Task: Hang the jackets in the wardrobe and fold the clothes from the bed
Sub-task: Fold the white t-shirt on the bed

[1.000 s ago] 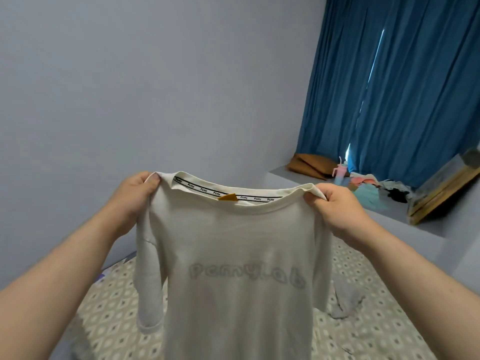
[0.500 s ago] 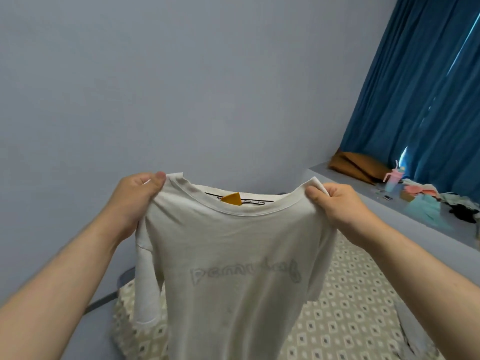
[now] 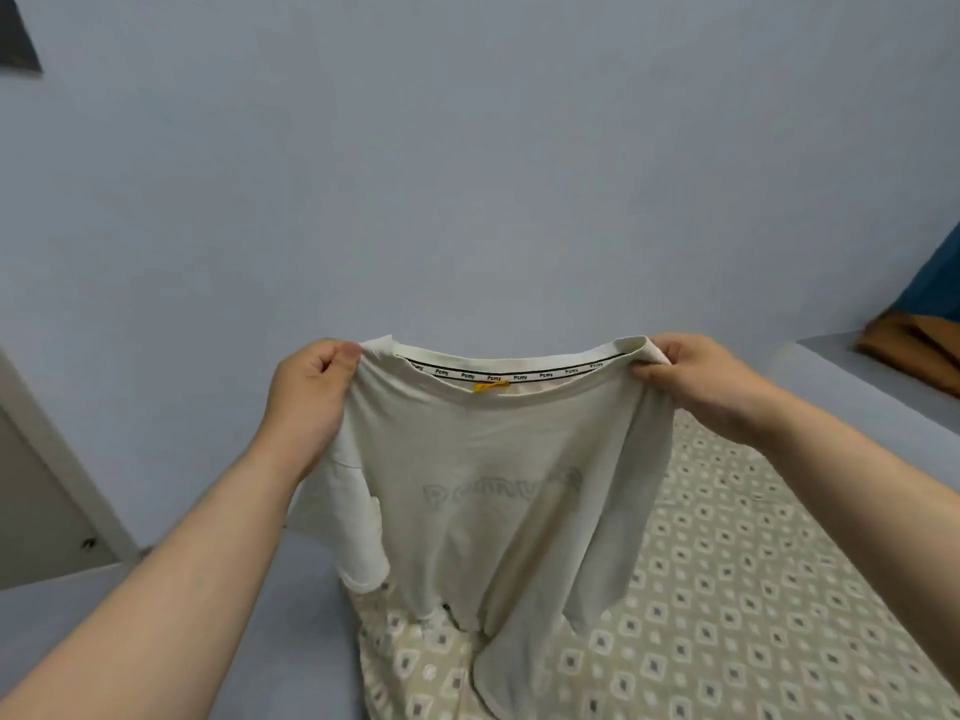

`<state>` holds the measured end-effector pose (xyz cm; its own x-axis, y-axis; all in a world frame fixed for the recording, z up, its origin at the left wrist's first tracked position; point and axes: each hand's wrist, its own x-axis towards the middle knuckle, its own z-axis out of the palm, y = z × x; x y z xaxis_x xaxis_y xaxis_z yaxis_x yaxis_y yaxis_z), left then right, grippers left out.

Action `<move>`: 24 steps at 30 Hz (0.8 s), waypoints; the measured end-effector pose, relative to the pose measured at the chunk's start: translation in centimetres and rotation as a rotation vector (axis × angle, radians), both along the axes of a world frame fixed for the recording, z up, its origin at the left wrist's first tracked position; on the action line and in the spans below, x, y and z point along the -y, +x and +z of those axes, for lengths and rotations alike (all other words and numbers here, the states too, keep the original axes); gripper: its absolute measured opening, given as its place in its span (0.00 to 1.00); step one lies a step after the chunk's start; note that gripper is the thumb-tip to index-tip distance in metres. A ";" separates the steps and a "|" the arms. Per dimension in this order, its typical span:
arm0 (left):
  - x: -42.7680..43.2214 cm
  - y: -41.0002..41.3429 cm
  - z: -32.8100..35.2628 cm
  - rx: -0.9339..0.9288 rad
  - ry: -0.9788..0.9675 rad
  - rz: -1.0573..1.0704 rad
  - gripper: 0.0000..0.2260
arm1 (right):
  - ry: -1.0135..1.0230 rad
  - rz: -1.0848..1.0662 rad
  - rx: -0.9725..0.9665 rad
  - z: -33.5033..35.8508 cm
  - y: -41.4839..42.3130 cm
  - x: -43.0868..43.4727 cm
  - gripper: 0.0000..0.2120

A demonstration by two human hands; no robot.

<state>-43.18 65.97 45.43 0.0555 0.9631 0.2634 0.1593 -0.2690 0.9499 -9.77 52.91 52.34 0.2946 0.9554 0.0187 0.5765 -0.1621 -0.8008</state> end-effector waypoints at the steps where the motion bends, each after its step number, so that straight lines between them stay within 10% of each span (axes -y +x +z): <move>1: -0.5 -0.5 -1.4 -0.017 0.012 0.038 0.14 | -0.011 0.025 0.002 -1.5 0.0 -1.3 0.06; 24: 8.1 -2.4 -35.2 -0.354 0.002 0.518 0.14 | -0.052 0.420 0.281 -37.6 1.9 -5.7 0.14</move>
<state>-45.62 57.87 10.26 -0.3347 0.8876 0.3164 0.5741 -0.0742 0.8154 -7.92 58.65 14.76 -0.1250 0.9921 -0.0090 0.7924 0.0944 -0.6026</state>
